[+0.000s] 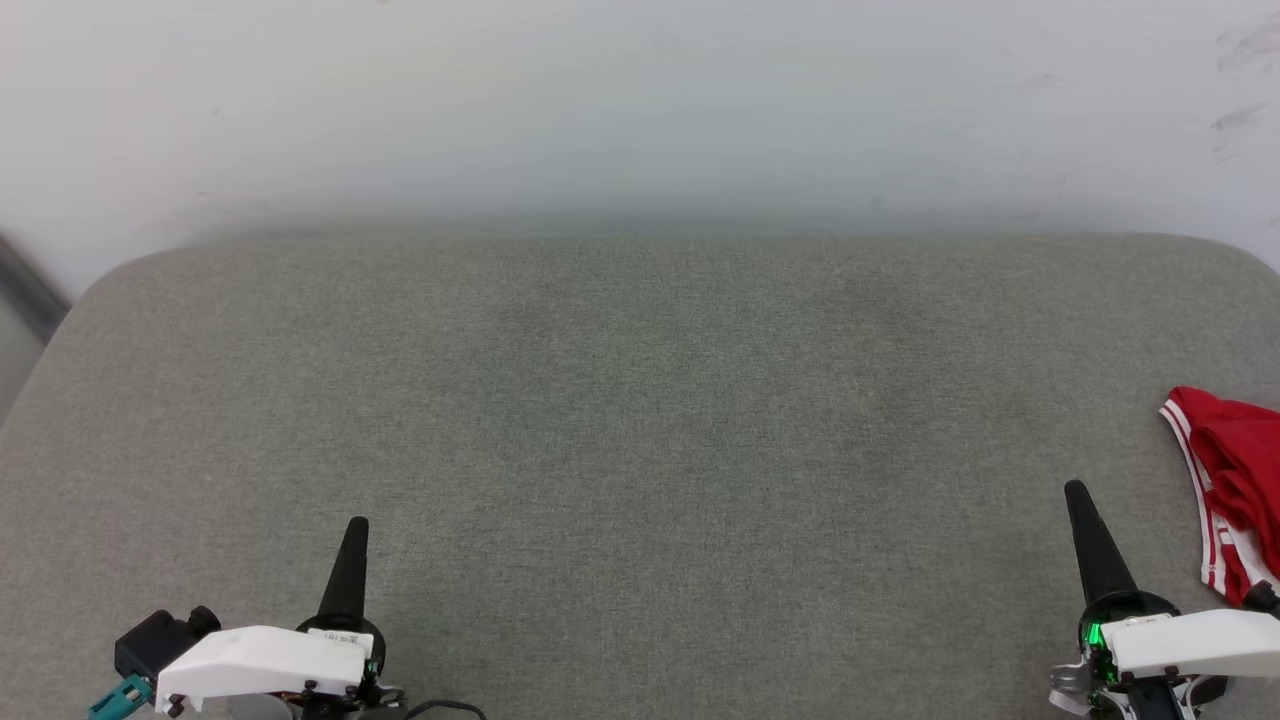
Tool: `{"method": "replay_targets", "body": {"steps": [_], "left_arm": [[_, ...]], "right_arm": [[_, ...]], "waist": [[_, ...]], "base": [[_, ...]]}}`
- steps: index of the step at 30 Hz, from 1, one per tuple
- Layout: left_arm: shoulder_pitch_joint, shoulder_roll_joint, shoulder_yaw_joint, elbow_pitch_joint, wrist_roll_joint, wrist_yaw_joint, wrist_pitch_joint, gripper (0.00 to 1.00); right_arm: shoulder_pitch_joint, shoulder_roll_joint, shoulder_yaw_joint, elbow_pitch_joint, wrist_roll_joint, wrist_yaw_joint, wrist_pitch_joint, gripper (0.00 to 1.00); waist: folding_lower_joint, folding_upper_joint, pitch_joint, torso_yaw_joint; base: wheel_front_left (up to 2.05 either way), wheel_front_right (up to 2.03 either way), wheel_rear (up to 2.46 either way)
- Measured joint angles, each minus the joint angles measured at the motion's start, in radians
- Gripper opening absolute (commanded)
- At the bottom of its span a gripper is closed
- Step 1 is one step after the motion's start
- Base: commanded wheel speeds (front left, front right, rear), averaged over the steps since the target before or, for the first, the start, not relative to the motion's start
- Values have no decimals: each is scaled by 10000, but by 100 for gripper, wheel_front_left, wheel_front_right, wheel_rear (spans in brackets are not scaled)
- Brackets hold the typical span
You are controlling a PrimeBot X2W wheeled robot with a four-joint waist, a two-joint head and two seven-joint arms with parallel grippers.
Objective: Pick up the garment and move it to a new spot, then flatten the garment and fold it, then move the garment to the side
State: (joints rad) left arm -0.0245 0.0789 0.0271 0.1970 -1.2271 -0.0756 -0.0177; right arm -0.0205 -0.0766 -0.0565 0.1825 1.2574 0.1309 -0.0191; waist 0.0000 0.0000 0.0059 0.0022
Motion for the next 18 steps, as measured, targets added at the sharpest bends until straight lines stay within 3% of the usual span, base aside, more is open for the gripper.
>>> {"method": "replay_targets", "body": {"steps": [18], "left_arm": [[-275, -6, 201, 192, -1697, -217, 428, 0]], "right_arm": [[-324, 0, -88, 240, 1555, 0, 431, 0]], "waist": [[0, 0, -10, -8]], "base": [[0, 0, 0]]}}
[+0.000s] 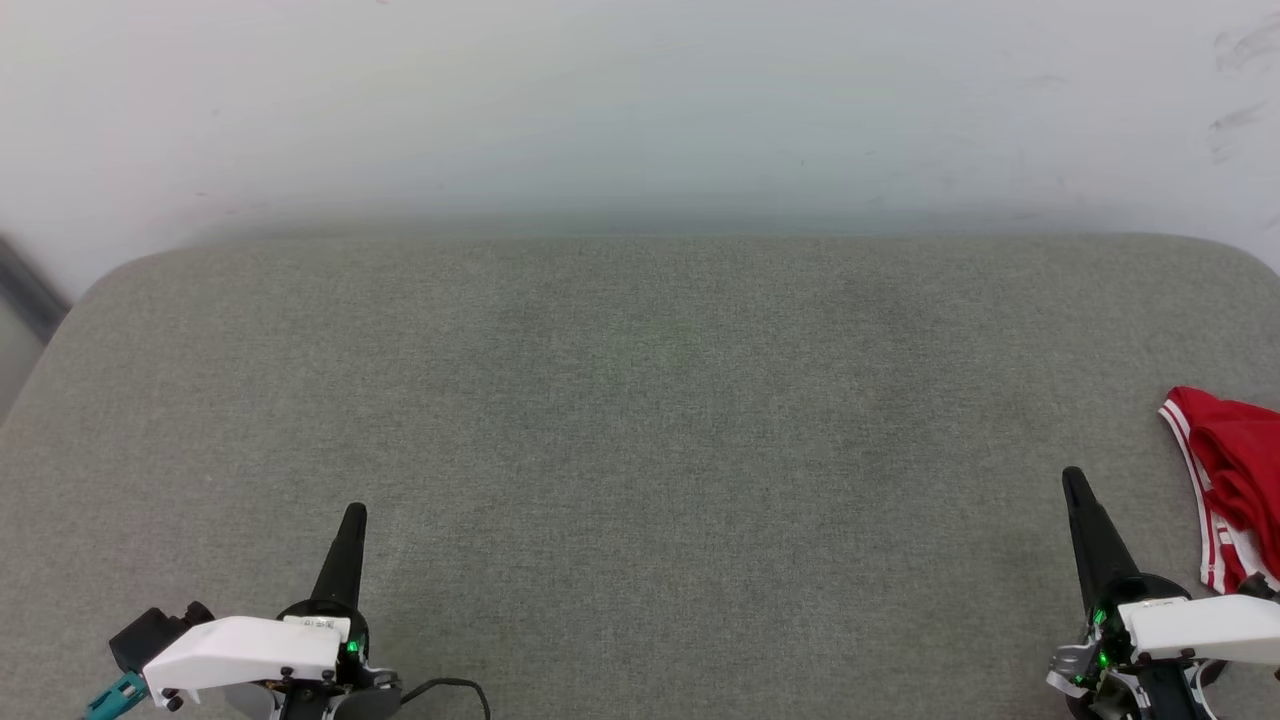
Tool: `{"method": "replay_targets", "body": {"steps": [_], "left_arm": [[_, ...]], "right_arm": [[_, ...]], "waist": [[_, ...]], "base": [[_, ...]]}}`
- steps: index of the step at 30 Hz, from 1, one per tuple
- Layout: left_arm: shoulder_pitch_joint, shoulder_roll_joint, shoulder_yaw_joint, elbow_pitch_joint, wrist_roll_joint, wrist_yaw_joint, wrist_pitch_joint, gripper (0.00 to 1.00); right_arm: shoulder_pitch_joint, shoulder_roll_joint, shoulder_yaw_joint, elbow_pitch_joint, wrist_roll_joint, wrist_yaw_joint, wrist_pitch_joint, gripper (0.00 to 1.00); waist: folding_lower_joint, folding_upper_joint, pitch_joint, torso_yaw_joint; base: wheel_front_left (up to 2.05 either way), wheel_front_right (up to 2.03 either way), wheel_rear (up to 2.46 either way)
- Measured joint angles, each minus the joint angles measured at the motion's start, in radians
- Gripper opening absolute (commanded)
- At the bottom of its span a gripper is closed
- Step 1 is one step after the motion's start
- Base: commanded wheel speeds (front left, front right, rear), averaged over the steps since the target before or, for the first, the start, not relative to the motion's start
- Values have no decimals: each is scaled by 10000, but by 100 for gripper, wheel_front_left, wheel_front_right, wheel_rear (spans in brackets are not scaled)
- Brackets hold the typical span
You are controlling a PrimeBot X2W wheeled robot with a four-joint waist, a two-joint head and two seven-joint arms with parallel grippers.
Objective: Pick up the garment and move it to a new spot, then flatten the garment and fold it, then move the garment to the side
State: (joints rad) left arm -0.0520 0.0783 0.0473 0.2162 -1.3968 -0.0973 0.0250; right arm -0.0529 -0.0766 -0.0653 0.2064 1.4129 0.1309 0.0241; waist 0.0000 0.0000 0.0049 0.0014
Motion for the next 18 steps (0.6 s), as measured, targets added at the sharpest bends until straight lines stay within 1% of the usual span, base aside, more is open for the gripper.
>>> {"method": "replay_targets", "body": {"steps": [18], "left_arm": [[-322, -15, 209, 161, -1440, -186, 384, 0]], "right_arm": [[-255, 8, -90, 226, 1340, 0, 385, 0]], "waist": [[0, 0, -10, -8]], "base": [[0, 0, 0]]}}
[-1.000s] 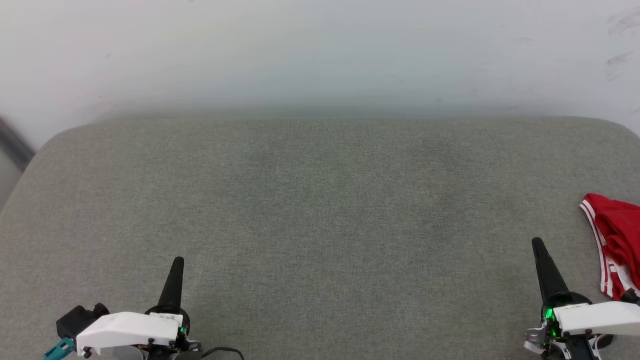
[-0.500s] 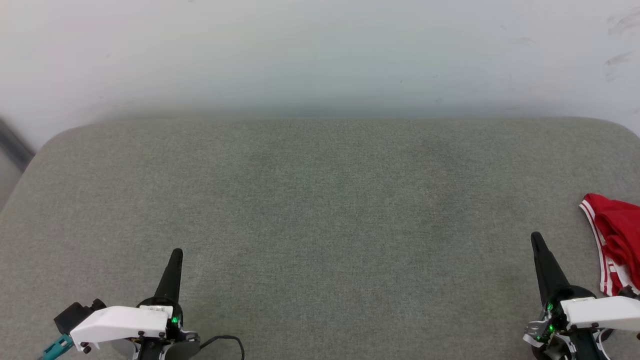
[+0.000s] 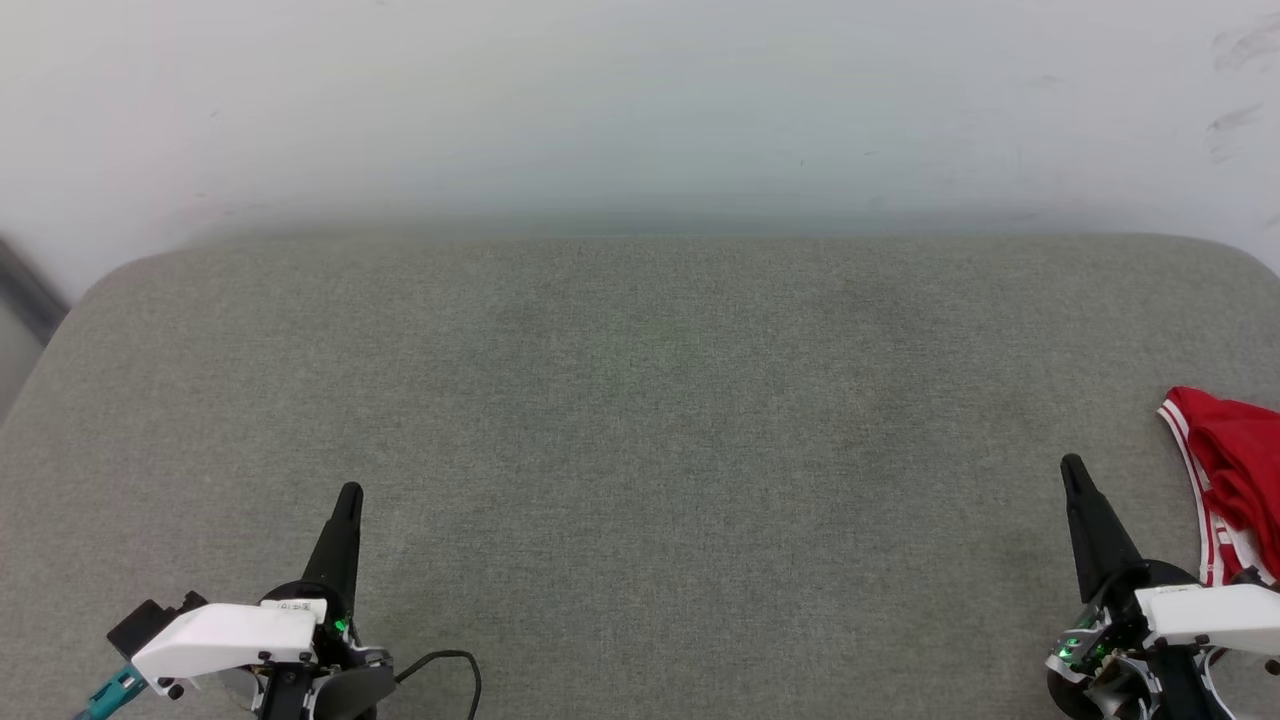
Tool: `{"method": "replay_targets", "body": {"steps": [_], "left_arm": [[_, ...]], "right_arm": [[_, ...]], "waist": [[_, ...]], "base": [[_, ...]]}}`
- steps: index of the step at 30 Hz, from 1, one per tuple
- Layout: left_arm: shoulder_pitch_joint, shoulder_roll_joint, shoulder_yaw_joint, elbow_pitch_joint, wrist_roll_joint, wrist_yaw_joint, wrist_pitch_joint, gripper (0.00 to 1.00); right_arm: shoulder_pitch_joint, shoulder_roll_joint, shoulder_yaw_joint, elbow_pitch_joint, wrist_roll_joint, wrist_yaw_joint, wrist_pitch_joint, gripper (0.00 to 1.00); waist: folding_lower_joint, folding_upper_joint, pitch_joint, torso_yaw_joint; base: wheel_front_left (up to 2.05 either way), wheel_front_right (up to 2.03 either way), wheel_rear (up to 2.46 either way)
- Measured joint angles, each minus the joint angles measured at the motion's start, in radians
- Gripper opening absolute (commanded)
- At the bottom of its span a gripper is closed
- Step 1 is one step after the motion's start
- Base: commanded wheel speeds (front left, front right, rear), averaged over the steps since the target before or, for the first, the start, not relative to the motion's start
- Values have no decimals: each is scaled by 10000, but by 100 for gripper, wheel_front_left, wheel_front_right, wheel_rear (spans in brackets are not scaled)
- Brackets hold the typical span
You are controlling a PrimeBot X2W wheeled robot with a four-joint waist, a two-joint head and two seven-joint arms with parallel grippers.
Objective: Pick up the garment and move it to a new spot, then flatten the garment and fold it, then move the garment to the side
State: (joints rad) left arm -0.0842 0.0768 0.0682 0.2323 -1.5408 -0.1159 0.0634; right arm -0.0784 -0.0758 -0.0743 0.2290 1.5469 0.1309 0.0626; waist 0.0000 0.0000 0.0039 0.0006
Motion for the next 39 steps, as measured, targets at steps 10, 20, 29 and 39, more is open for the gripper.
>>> {"method": "replay_targets", "body": {"steps": [10, 20, 29, 39], "left_arm": [[-95, -19, 98, 88, -727, -98, 203, 0], [-202, -48, 161, 123, -976, -151, 282, 0], [-202, -77, 196, 123, -970, -151, 303, 0], [-202, -102, 228, 125, -918, -151, 311, 0]], "right_arm": [[-188, 10, -56, 104, 673, 0, 190, 0], [-211, 27, -96, 150, 901, 0, 270, 0], [-212, 44, -128, 151, 890, 0, 307, 0], [-213, 75, -153, 153, 882, 0, 347, 0]], "waist": [[0, 0, -6, -5], [0, 0, -8, -6], [0, 0, -8, -6], [0, 0, -8, -6]], "base": [[0, 0, 0], [0, 0, 0], [0, 0, 0], [0, 0, 0]]}}
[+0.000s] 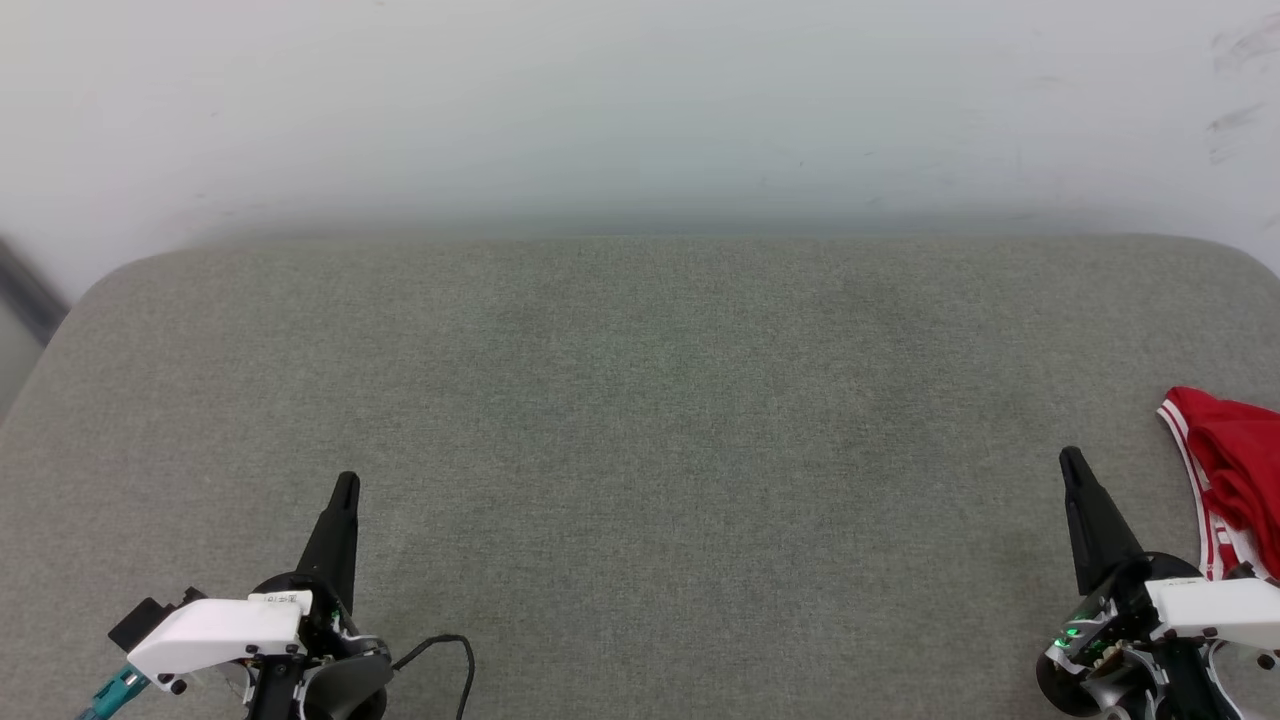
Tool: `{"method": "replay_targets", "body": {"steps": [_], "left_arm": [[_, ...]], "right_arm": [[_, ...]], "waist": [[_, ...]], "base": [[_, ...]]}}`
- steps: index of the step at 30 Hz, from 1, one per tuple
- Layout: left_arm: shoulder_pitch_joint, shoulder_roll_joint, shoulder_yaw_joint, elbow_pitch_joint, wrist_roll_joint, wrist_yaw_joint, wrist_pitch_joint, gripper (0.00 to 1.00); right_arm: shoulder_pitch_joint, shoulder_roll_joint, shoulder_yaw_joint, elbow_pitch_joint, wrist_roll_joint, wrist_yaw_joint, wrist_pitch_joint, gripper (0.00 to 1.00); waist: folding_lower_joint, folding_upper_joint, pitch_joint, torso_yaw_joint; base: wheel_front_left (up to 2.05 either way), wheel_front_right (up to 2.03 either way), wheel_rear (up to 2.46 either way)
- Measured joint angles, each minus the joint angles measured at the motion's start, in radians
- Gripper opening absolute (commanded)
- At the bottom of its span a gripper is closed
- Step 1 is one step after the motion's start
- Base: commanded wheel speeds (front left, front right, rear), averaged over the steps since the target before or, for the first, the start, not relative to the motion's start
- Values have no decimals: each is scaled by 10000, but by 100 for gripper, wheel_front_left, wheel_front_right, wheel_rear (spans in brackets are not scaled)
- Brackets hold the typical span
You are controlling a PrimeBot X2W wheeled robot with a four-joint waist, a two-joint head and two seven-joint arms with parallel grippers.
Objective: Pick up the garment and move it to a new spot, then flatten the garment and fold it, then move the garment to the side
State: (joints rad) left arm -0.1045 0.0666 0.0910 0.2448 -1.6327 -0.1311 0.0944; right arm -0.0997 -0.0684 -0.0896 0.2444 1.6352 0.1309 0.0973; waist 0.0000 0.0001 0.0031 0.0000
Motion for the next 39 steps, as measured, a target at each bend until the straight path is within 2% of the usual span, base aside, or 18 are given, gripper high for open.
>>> {"method": "replay_targets", "body": {"steps": [39], "left_arm": [[-2, -61, 94, 6, 79, 0, 86, 0]], "right_arm": [[-21, 59, -98, 6, -84, 0, 59, 0]], "waist": [[0, -1, 0, 0]], "base": [[0, 0, 0]]}}
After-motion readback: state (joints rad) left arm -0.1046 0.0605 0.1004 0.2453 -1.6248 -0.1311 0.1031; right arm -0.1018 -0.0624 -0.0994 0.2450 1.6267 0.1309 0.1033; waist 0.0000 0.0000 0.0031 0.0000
